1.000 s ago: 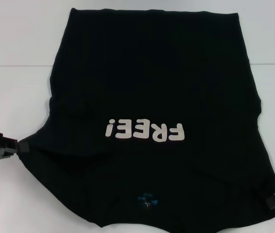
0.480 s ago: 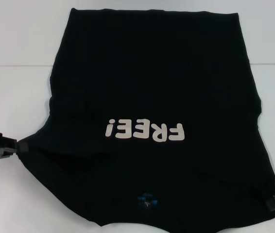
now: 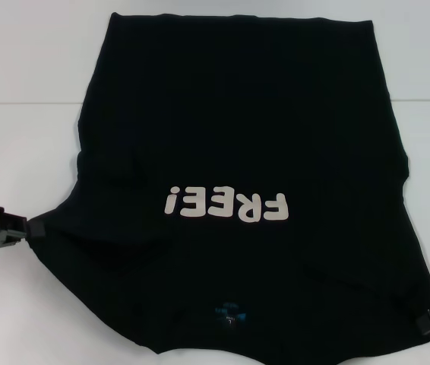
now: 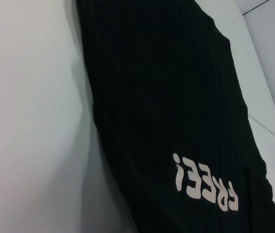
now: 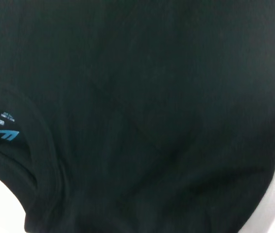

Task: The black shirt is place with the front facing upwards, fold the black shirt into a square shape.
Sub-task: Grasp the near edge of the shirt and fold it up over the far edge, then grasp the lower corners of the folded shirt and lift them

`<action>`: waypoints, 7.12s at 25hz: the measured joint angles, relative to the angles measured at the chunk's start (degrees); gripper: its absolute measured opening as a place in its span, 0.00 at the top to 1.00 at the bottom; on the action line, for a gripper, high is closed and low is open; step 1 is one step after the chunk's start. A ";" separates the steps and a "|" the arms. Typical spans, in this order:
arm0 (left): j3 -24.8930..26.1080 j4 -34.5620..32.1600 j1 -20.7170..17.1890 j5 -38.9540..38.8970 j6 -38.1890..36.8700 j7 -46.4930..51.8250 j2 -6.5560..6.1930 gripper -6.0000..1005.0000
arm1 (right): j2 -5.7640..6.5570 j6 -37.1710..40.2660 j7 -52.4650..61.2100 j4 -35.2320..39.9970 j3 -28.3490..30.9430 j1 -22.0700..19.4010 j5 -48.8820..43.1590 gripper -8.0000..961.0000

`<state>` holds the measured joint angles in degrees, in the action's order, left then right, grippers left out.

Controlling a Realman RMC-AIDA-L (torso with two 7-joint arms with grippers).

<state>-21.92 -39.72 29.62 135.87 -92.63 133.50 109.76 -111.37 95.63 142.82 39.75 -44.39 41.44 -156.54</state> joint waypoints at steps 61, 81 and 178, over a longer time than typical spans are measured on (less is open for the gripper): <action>0.85 5.40 -1.73 1.51 -9.55 -3.74 -2.39 0.97 | 0.45 9.84 -6.65 8.07 -0.09 -2.26 1.80 0.98; -4.97 7.30 -2.84 9.07 -20.30 -5.22 -1.76 0.97 | 0.41 15.93 -15.38 5.27 0.17 -8.31 1.64 0.98; 1.68 17.71 4.81 -33.52 34.01 -22.21 5.86 0.47 | -4.99 -34.98 -48.26 -16.12 15.03 -6.13 52.20 0.47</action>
<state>-20.25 -22.02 34.43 102.35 -58.62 111.30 115.62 -116.36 60.65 94.56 23.62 -29.35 35.32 -104.33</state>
